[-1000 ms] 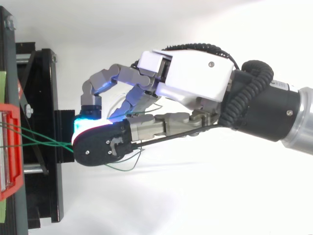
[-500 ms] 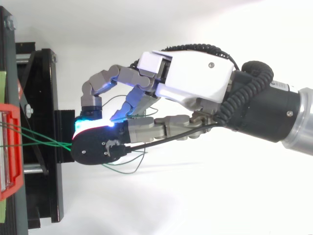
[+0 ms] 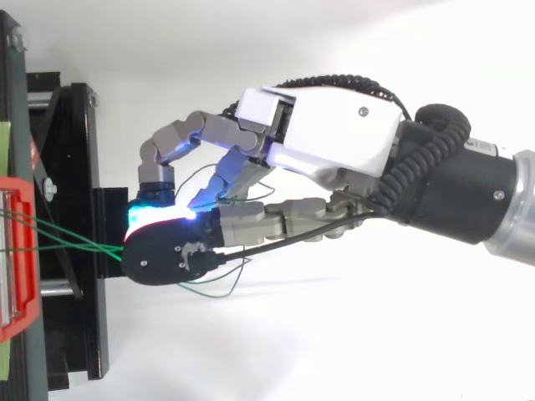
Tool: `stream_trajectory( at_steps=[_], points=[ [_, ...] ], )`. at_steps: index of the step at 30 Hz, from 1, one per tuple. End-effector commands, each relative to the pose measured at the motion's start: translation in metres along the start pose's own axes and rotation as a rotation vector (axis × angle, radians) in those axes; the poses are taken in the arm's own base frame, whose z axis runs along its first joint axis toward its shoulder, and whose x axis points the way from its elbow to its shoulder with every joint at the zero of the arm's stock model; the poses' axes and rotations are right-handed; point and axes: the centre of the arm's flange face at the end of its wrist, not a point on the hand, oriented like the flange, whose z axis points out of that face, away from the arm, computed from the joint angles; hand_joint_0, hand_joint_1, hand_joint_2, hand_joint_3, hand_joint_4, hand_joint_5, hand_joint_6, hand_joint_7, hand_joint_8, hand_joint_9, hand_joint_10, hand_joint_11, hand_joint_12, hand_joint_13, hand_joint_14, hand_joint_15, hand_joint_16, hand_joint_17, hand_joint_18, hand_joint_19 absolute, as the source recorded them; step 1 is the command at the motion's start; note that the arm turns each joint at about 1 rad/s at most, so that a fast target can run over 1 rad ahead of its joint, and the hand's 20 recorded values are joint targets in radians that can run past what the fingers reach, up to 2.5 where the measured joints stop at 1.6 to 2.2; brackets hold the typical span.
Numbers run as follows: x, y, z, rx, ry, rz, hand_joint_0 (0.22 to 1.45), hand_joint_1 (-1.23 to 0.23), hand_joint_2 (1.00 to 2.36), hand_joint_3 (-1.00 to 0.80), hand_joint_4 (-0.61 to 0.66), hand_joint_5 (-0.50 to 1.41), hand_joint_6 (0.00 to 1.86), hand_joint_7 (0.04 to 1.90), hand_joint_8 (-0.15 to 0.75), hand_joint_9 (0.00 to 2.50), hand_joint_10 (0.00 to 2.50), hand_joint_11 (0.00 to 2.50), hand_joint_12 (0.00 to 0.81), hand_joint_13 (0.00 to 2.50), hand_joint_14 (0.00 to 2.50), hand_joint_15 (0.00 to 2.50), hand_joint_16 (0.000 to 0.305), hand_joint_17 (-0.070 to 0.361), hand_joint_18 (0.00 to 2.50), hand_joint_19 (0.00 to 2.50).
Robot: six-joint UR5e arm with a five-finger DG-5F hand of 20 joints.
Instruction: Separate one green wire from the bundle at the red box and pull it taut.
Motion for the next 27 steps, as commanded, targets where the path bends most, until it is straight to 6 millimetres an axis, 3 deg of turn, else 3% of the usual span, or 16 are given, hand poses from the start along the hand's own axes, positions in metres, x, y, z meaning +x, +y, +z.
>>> stream_trajectory(
  at_steps=[1, 7, 14, 19, 23, 27],
  points=[
    [-0.001, 0.004, -0.002, -0.002, -0.003, -0.018, 0.61, -0.73, 1.02, -0.1, 0.04, -0.16, 0.91, 1.14, 0.288, 1.13, 0.02, 0.89, 0.37, 0.97, 0.02, 0.49, 0.051, 0.115, 0.93, 0.56],
    [-0.005, 0.002, -0.003, 0.015, -0.02, -0.151, 0.62, -0.74, 1.02, -0.08, 0.01, -0.16, 0.92, 1.14, 0.283, 1.12, 0.02, 0.88, 0.369, 0.94, 0.02, 0.48, 0.05, 0.113, 0.9, 0.55],
    [-0.007, 0.003, -0.003, 0.016, -0.023, -0.178, 0.61, -0.73, 1.02, -0.05, -0.01, -0.16, 0.92, 1.13, 0.285, 1.11, 0.02, 0.86, 0.375, 0.91, 0.02, 0.46, 0.051, 0.114, 0.88, 0.53],
    [-0.013, 0.005, -0.004, 0.019, -0.038, -0.197, 0.59, -0.71, 1.02, -0.14, 0.07, -0.16, 0.91, 1.08, 0.283, 1.11, 0.02, 0.86, 0.376, 0.9, 0.02, 0.47, 0.052, 0.116, 0.85, 0.54],
    [-0.014, 0.008, -0.005, 0.018, -0.05, -0.2, 0.55, -0.65, 1.01, -0.38, 0.1, -0.16, 0.88, 1.08, 0.27, 1.09, 0.02, 0.85, 0.364, 0.88, 0.02, 0.47, 0.049, 0.111, 0.81, 0.56],
    [-0.015, 0.007, -0.005, 0.021, -0.047, -0.197, 0.54, -0.59, 1.0, -0.47, 0.11, -0.16, 0.86, 1.08, 0.276, 1.1, 0.02, 0.84, 0.368, 0.88, 0.02, 0.47, 0.05, 0.113, 0.81, 0.57]
  ],
)
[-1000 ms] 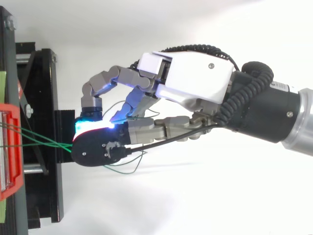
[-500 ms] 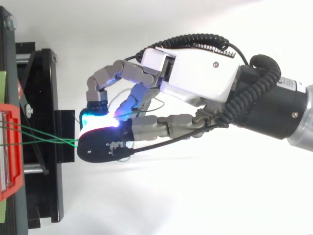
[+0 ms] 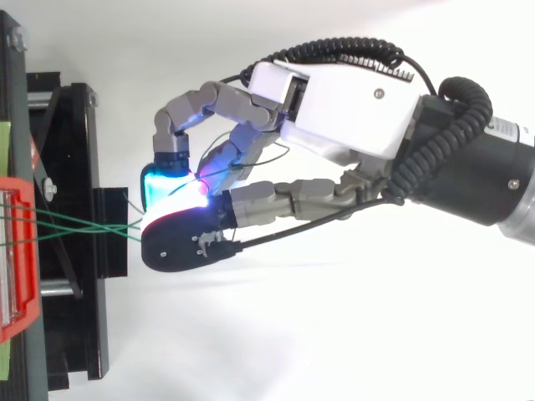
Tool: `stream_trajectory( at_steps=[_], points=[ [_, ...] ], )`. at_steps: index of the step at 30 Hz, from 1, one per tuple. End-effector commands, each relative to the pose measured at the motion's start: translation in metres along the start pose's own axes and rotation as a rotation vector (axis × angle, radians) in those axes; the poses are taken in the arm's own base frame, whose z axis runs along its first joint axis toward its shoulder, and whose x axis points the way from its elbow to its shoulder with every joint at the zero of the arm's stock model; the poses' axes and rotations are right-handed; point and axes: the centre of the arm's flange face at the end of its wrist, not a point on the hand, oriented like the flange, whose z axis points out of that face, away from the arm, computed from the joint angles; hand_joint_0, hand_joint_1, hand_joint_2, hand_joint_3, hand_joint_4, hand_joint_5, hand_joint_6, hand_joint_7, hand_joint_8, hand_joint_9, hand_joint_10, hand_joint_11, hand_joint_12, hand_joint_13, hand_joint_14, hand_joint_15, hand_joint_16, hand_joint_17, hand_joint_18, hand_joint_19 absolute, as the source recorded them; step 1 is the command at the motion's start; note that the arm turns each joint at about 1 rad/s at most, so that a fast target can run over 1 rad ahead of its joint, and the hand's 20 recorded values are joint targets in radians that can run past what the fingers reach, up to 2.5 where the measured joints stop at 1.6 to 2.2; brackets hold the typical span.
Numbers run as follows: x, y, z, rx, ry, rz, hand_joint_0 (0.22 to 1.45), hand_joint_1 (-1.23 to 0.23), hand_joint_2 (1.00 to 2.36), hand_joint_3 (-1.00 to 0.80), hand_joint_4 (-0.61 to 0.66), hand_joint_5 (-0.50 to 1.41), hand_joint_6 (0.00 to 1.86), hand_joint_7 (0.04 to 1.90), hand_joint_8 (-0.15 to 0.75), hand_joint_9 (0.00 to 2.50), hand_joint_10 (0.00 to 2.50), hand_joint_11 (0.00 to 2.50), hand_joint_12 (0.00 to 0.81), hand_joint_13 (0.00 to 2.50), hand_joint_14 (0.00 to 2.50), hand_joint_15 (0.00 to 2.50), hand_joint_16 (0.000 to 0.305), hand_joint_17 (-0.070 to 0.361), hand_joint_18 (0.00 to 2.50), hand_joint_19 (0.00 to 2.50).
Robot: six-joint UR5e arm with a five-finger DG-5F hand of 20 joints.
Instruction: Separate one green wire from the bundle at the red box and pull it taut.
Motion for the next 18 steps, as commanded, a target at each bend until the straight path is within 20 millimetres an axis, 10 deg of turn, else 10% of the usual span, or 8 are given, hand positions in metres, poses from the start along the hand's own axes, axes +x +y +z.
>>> stream_trajectory(
  at_steps=[1, 18],
  points=[
    [-0.0016, -0.0005, 0.0003, 0.001, 0.0, 0.005, 0.54, -0.58, 1.0, -0.47, 0.1, -0.16, 0.86, 1.08, 0.278, 1.1, 0.02, 0.84, 0.369, 0.88, 0.02, 0.47, 0.05, 0.112, 0.81, 0.57],
    [-0.0021, -0.0014, -0.0005, 0.01, 0.0, 0.037, 0.59, -0.51, 1.01, -0.28, 0.09, -0.15, 0.84, 1.12, 0.273, 1.12, 0.02, 0.85, 0.37, 0.9, 0.02, 0.48, 0.049, 0.11, 0.81, 0.59]
  ],
)
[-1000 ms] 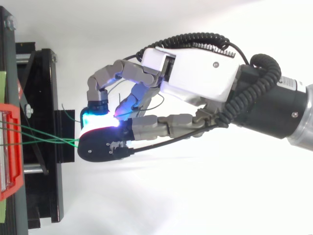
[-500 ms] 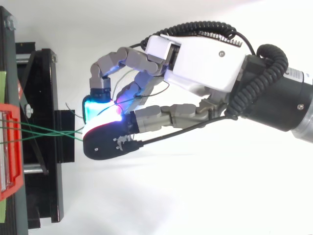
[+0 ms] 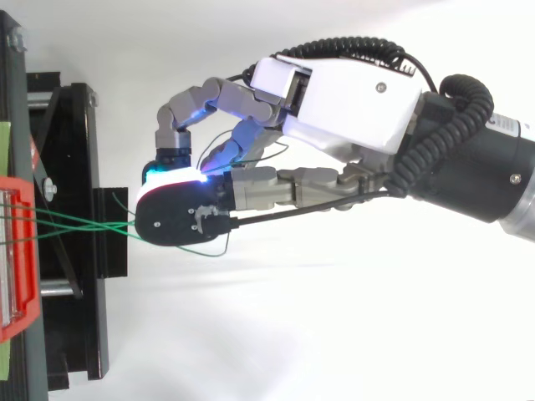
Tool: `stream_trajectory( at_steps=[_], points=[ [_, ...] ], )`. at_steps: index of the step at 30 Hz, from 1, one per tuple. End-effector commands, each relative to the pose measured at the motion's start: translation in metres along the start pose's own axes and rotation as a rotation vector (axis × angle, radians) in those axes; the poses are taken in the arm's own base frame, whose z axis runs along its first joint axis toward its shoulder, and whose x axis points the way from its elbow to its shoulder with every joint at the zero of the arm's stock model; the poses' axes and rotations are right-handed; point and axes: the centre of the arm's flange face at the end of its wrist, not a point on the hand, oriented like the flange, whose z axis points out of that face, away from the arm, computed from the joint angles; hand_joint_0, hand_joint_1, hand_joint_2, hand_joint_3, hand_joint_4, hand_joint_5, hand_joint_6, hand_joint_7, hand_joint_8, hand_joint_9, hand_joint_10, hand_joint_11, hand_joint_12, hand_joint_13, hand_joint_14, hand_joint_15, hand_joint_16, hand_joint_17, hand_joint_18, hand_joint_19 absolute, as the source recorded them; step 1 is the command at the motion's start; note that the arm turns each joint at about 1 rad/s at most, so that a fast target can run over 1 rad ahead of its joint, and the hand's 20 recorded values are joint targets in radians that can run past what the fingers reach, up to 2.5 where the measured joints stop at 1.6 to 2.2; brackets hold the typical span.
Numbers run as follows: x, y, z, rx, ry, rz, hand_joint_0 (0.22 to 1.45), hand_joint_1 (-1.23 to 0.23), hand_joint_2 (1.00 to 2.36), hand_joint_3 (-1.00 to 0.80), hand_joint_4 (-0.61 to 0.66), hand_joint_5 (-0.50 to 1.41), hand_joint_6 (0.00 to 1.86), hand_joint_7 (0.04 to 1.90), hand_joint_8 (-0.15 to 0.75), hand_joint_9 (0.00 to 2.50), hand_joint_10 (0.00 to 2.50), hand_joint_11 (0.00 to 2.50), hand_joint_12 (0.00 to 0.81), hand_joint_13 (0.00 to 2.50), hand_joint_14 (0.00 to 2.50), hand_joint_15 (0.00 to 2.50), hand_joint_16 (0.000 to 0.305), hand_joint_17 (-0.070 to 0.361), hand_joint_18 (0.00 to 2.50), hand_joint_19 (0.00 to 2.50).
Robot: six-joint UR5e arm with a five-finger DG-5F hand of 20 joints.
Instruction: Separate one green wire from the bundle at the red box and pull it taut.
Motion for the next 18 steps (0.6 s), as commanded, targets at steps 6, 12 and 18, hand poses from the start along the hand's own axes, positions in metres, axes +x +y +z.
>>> stream_trajectory(
  at_steps=[6, 12, 18],
  points=[
    [-0.0001, 0.0, 0.0, 0.0, 0.0, 0.0, 0.58, -0.6, 1.02, -0.2, 0.11, -0.16, 0.85, 1.09, 0.284, 1.11, 0.02, 0.84, 0.385, 0.91, 0.02, 0.47, 0.053, 0.118, 0.85, 0.58],
    [-0.0001, 0.0, 0.0, 0.0, 0.0, 0.0, 0.58, -0.67, 1.02, -0.18, 0.12, -0.17, 0.87, 1.09, 0.292, 1.11, 0.02, 0.86, 0.386, 0.91, 0.02, 0.47, 0.054, 0.121, 0.86, 0.57],
    [0.0009, -0.0005, -0.0005, 0.001, 0.0, -0.001, 0.58, -0.71, 1.01, -0.21, 0.13, -0.17, 0.87, 1.08, 0.28, 1.1, 0.02, 0.86, 0.379, 0.9, 0.02, 0.48, 0.053, 0.119, 0.84, 0.58]
  ],
)
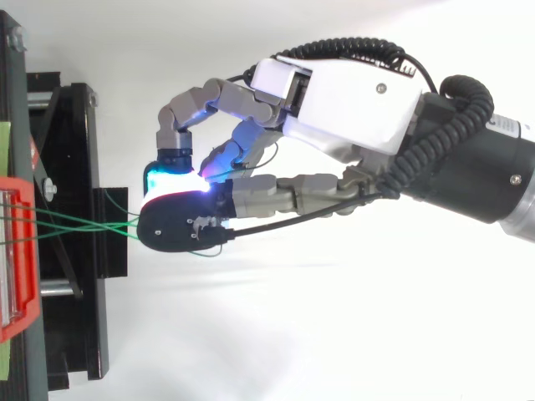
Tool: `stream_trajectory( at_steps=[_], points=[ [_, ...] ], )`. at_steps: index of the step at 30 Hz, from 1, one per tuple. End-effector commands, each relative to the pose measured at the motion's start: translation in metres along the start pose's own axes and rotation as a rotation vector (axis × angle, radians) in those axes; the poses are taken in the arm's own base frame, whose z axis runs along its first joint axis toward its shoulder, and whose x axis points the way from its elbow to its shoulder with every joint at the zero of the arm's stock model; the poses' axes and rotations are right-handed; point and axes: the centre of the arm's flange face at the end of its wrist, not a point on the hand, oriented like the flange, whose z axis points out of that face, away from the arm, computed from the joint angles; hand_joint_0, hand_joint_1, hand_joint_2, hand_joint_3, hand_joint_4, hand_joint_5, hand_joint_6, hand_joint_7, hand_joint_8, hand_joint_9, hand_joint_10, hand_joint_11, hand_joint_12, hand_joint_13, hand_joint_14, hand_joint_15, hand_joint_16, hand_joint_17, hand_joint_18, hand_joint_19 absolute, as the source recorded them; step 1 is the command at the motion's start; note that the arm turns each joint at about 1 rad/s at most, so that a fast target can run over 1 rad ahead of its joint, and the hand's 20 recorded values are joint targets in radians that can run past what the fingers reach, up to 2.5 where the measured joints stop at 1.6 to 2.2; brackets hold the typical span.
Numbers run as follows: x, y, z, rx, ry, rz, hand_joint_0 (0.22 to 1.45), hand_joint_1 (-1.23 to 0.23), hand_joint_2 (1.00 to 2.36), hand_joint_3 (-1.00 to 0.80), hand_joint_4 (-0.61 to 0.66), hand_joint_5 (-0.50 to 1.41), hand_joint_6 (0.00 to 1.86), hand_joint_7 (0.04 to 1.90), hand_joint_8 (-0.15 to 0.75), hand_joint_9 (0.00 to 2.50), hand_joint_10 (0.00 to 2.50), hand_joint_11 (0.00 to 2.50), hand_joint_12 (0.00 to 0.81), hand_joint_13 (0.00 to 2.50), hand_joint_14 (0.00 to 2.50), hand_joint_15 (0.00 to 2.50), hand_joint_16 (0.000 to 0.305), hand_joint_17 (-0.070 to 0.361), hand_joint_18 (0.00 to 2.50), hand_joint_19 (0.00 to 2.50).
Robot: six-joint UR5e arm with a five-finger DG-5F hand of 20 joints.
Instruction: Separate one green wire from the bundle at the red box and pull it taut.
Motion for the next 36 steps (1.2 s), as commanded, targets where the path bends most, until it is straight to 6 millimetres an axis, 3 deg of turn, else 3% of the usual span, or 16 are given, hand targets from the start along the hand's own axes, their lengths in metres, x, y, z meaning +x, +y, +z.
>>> stream_trajectory(
  at_steps=[1, 11, 16, 23, 27, 30, 36],
  points=[
    [0.0005, 0.0001, -0.0001, 0.0, 0.0, 0.001, 0.58, -0.72, 1.02, -0.21, 0.12, -0.17, 0.87, 1.09, 0.278, 1.09, 0.02, 0.86, 0.376, 0.9, 0.02, 0.47, 0.052, 0.117, 0.84, 0.58],
    [-0.0008, -0.0005, -0.0002, 0.004, -0.001, -0.001, 0.59, -0.79, 1.01, -0.27, 0.11, -0.18, 0.88, 1.09, 0.265, 1.05, 0.02, 0.88, 0.358, 0.87, 0.02, 0.49, 0.05, 0.111, 0.8, 0.58],
    [-0.0008, -0.0014, -0.0004, 0.007, -0.001, -0.002, 0.54, -0.76, 1.0, -0.5, 0.12, -0.18, 0.89, 1.06, 0.271, 1.07, 0.02, 0.87, 0.361, 0.87, 0.02, 0.48, 0.051, 0.115, 0.81, 0.58],
    [-0.0008, -0.0007, -0.0003, 0.006, -0.001, 0.002, 0.5, -0.54, 1.0, -0.5, 0.13, -0.16, 0.87, 1.05, 0.281, 1.12, 0.02, 0.85, 0.379, 0.92, 0.02, 0.47, 0.053, 0.119, 0.86, 0.57],
    [-0.0009, -0.0017, -0.0007, 0.01, 0.0, 0.006, 0.54, -0.41, 1.0, -0.5, 0.11, -0.16, 0.87, 1.07, 0.276, 1.13, 0.02, 0.85, 0.371, 0.92, 0.02, 0.48, 0.05, 0.113, 0.85, 0.59],
    [-0.0001, -0.0013, -0.0014, 0.013, 0.002, 0.011, 0.59, -0.43, 1.01, -0.39, 0.1, -0.16, 0.86, 1.09, 0.268, 1.12, 0.02, 0.85, 0.363, 0.93, 0.02, 0.49, 0.048, 0.109, 0.84, 0.61],
    [0.0008, -0.002, -0.002, 0.016, 0.002, 0.017, 0.58, -0.57, 1.02, -0.23, 0.11, -0.16, 0.87, 1.1, 0.289, 1.13, 0.02, 0.87, 0.378, 0.94, 0.02, 0.49, 0.051, 0.115, 0.87, 0.59]
  ],
)
